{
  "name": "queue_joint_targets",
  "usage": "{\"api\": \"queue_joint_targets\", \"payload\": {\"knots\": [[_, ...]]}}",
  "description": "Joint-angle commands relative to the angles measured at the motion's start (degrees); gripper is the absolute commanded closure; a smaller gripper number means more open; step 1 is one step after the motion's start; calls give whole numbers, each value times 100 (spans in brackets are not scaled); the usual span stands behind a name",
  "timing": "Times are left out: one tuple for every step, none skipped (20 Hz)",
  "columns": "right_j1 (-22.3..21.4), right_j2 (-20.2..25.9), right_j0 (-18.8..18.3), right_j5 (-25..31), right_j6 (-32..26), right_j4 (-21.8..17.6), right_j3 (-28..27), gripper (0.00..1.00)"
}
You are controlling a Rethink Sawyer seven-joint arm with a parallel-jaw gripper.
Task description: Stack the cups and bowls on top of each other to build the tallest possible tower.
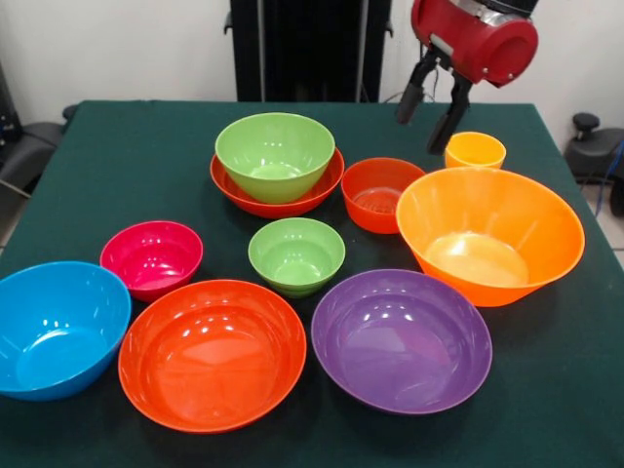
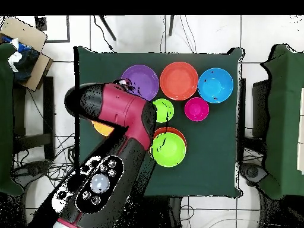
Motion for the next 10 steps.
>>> {"api": "queue_joint_targets", "payload": {"knots": [[429, 302, 79, 960, 1664, 216, -754, 0], [448, 285, 85, 982, 1679, 217, -783, 0], [455, 283, 81, 976, 1667, 217, -787, 0], [467, 279, 82, 969, 1661, 218, -797, 0], [477, 272, 81, 961, 1653, 215, -798, 0], [493, 266, 88, 937, 1663, 217, -794, 0], [510, 260, 95, 914, 1673, 219, -790, 0], [515, 261, 94, 893, 1676, 218, -780, 0], [524, 257, 93, 887, 1682, 216, -785, 0], [533, 253, 91, 881, 1689, 214, -789, 0]]}}
